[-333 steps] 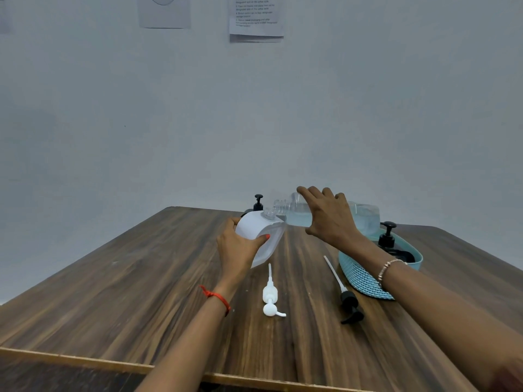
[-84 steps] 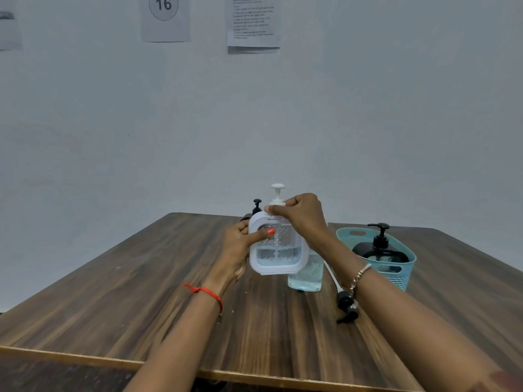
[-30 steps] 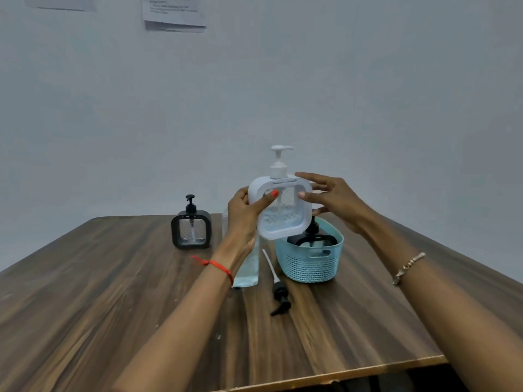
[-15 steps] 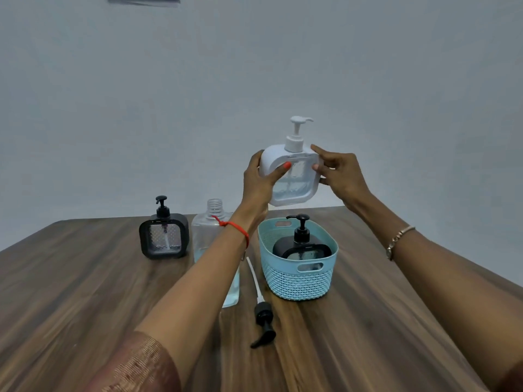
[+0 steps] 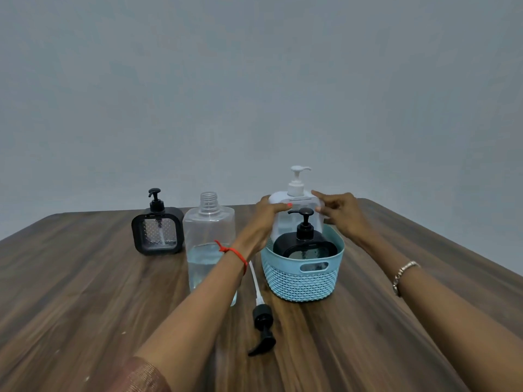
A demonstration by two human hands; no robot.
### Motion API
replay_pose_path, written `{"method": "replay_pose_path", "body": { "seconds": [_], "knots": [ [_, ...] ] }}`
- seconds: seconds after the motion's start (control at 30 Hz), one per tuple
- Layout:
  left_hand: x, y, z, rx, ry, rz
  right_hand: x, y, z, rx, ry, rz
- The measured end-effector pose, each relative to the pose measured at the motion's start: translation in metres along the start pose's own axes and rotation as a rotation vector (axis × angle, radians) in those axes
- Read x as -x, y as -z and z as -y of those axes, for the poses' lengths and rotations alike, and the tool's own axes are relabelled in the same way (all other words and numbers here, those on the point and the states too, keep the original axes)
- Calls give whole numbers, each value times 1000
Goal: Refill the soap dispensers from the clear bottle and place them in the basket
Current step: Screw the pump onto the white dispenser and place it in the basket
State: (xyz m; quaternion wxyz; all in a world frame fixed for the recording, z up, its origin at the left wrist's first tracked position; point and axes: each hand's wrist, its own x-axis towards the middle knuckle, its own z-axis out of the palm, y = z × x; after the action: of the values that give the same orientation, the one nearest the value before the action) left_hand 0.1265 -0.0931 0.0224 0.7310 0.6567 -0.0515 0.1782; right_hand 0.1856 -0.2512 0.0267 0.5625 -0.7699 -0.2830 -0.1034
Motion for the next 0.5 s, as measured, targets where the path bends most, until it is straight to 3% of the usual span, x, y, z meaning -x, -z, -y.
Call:
{"method": "replay_pose_path", "body": {
  "seconds": [0.2, 0.33, 0.5],
  "knots": [
    [7, 3, 4, -162, 143, 113, 4, 4, -21, 282, -47, 85],
    [-2, 5, 12, -431, 231, 50, 14, 4, -18, 413, 43, 118],
    [7, 0, -3, -614, 211, 88, 10, 4, -20, 557, 112, 175]
  ]
}}
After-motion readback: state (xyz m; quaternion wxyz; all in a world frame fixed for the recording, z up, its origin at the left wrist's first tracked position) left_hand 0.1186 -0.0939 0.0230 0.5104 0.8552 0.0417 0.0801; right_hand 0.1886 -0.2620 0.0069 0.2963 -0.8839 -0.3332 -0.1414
